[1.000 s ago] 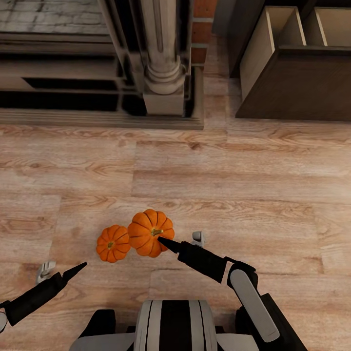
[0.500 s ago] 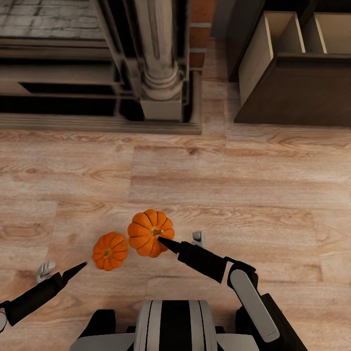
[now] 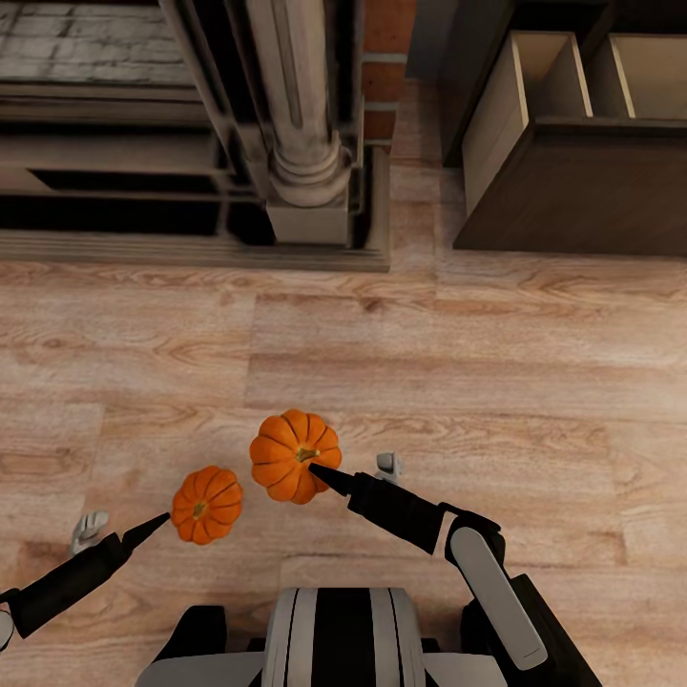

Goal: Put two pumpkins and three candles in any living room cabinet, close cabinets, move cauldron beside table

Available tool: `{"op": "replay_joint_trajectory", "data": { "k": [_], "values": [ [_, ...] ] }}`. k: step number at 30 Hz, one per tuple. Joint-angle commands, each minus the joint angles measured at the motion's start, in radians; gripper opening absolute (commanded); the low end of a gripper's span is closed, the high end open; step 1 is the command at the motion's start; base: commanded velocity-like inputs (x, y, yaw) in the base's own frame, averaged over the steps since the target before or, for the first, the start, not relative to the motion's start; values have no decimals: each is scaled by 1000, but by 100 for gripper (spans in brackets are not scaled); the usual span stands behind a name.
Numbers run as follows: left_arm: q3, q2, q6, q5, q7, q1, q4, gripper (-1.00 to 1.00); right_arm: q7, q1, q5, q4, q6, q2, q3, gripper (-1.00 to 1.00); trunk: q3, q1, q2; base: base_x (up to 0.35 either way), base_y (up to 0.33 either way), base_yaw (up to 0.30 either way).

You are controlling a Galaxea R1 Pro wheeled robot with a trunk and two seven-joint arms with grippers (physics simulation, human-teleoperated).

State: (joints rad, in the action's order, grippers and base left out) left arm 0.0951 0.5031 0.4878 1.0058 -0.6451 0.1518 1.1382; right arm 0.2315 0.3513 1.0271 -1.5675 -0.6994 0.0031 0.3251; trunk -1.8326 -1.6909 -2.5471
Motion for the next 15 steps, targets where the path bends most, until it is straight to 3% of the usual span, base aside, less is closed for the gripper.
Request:
{"op": "replay_joint_trajectory", "data": {
  "k": [1,9,15],
  "values": [
    [0,0,0,0,0,0,0,100,-3,0,1,0,0,0,0,-100,0,0,0,35,-6,0],
    [1,0,0,1,11,0,-1,100,-3,0,1,0,0,0,0,-100,0,0,0,143,-1,0],
    [1,-1,-14,0,30,0,-2,100,-3,0,1,0,0,0,0,-100,0,0,0,33,0,0]
  ]
}}
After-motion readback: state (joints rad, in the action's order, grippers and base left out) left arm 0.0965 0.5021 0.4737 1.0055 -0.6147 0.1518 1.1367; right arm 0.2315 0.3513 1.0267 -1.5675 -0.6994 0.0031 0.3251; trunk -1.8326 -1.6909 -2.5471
